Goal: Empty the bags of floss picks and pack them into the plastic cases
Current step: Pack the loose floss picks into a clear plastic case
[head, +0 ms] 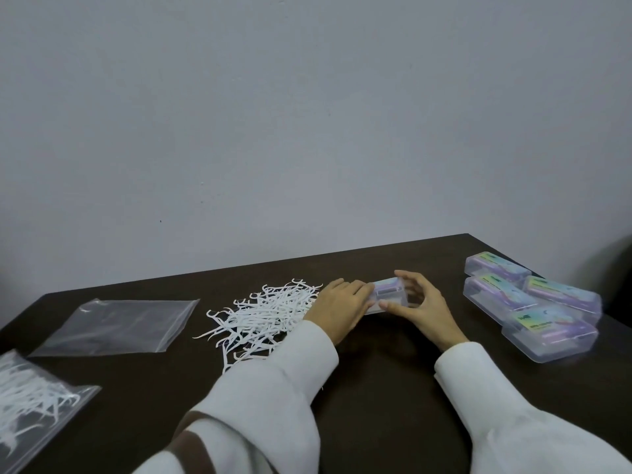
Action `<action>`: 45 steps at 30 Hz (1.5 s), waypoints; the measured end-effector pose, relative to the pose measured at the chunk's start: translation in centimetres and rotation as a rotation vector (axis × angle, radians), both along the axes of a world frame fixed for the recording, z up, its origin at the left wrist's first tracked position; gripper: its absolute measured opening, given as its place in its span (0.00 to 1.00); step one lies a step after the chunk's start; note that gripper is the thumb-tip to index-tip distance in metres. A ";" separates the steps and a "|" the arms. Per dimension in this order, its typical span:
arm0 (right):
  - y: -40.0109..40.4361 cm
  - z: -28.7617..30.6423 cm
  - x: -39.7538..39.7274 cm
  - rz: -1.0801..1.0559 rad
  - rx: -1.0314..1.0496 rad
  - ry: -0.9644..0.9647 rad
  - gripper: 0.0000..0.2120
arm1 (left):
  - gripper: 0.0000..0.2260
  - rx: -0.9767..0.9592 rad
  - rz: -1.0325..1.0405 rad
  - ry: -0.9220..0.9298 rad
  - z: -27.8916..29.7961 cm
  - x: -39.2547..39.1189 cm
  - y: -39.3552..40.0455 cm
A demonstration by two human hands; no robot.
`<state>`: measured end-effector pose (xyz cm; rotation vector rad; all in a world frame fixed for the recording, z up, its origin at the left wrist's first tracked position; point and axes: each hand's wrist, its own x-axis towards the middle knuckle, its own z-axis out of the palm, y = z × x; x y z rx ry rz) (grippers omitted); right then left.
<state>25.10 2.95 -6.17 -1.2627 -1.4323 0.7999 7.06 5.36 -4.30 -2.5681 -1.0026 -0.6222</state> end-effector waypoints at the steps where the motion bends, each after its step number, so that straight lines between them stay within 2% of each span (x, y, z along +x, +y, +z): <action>1: 0.0 0.0 0.0 -0.012 0.012 -0.002 0.30 | 0.11 0.047 -0.009 0.008 -0.1 0.2 0.1; 2: 0.0 0.0 0.0 -0.024 0.022 -0.003 0.30 | 0.10 0.077 -0.008 0.047 -0.1 0.4 0.0; 6: 0.0 0.0 -0.1 -0.058 0.040 -0.001 0.31 | 0.19 0.096 -0.005 0.160 0.1 0.9 0.3; 12: 0.0 -0.2 0.0 -0.065 0.030 0.031 0.32 | 0.19 0.218 0.078 0.268 0.1 1.8 0.8; 16: -0.2 -0.4 0.3 -0.048 0.027 -0.076 0.26 | 0.18 0.152 0.152 0.160 1.2 2.0 0.9; 17: -0.3 -0.4 0.3 -0.048 0.032 -0.104 0.26 | 0.19 0.064 0.165 0.141 1.7 2.2 0.8; 20: -0.5 -0.3 0.5 -0.079 0.026 -0.194 0.30 | 0.25 -0.072 0.302 0.065 2.8 3.0 1.0; 23: -0.6 -0.2 0.7 -0.115 -0.012 -0.250 0.38 | 0.23 -0.078 0.359 -0.073 2.9 3.3 1.1; 25: -0.8 -0.2 0.7 -0.117 -0.044 -0.267 0.41 | 0.23 -0.105 0.364 -0.096 2.9 3.1 0.7; 32: -1.5 0.0 0.2 -0.135 -0.105 -0.322 0.41 | 0.23 -0.257 0.353 -0.130 2.6 0.7 -0.6; 35: -2.1 0.1 -0.4 -0.194 -0.083 -0.395 0.38 | 0.21 -0.308 0.347 -0.151 2.5 -1.0 -1.1; 40: -2.9 0.0 -2.3 -0.173 0.064 -0.409 0.24 | 0.19 -0.383 0.325 -0.208 2.3 -4.6 -2.1; 45: -3.0 0.2 -5.4 -0.123 0.199 -0.590 0.17 | 0.16 -0.437 0.323 -0.233 2.3 -9.0 -3.3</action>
